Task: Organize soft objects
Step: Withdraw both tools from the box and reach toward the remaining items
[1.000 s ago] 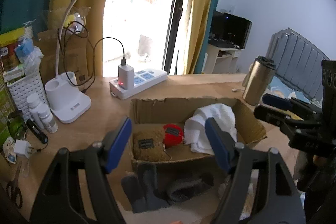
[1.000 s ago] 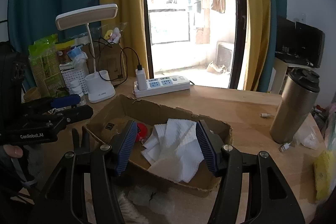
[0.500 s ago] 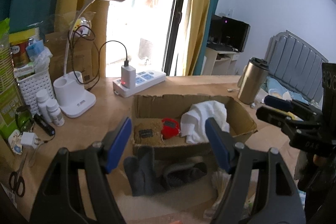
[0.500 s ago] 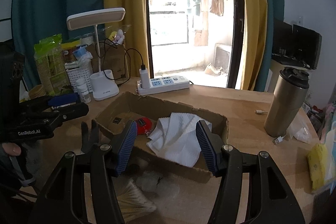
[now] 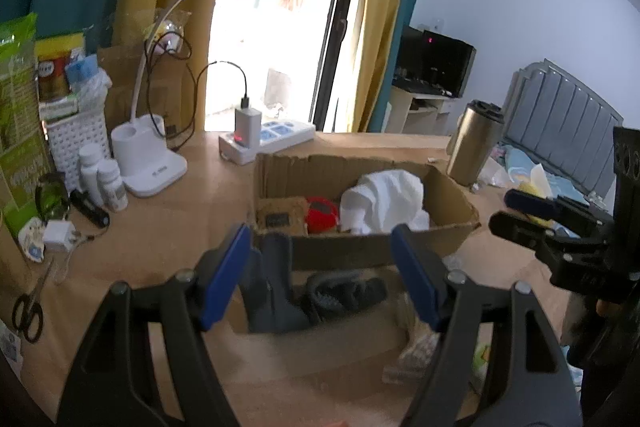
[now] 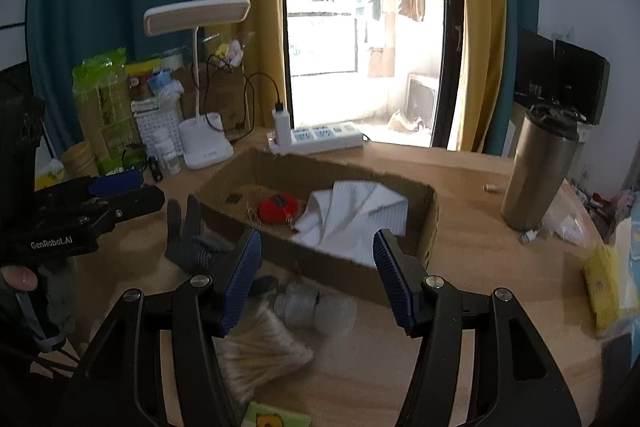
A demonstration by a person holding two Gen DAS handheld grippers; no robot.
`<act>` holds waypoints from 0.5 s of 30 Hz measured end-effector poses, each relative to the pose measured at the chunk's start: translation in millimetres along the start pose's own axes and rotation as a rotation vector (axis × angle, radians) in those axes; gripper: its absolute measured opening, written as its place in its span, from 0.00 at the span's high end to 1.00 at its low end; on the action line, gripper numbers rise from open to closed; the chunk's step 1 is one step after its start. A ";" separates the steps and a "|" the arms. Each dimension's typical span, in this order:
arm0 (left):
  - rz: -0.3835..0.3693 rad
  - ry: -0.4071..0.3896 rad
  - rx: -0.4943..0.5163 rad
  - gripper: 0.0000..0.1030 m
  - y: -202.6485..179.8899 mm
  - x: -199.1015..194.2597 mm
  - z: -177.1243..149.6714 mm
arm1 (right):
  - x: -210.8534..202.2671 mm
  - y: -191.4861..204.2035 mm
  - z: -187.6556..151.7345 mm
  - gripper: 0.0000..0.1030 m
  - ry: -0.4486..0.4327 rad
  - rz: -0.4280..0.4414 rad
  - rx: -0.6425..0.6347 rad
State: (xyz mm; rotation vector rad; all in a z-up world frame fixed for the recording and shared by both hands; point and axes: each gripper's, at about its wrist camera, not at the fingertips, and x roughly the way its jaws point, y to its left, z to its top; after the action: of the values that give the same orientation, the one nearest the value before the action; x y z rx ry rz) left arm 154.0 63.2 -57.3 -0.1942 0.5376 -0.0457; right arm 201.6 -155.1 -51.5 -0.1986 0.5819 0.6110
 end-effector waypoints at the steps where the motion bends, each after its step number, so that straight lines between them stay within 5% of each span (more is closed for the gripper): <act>1: -0.001 0.003 -0.003 0.28 0.4 -0.7 -3.3 | -0.2 1.1 -2.3 0.40 0.005 0.000 0.000; 15: -0.016 0.037 -0.011 0.28 0.7 -11.5 -36.3 | -7.1 16.5 -53.6 0.40 0.095 0.006 0.038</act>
State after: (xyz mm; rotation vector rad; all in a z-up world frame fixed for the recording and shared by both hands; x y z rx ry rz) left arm 125.5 58.7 -82.1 -0.2084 0.5732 -0.0617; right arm 162.7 -163.5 -91.7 -0.1911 0.6858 0.5985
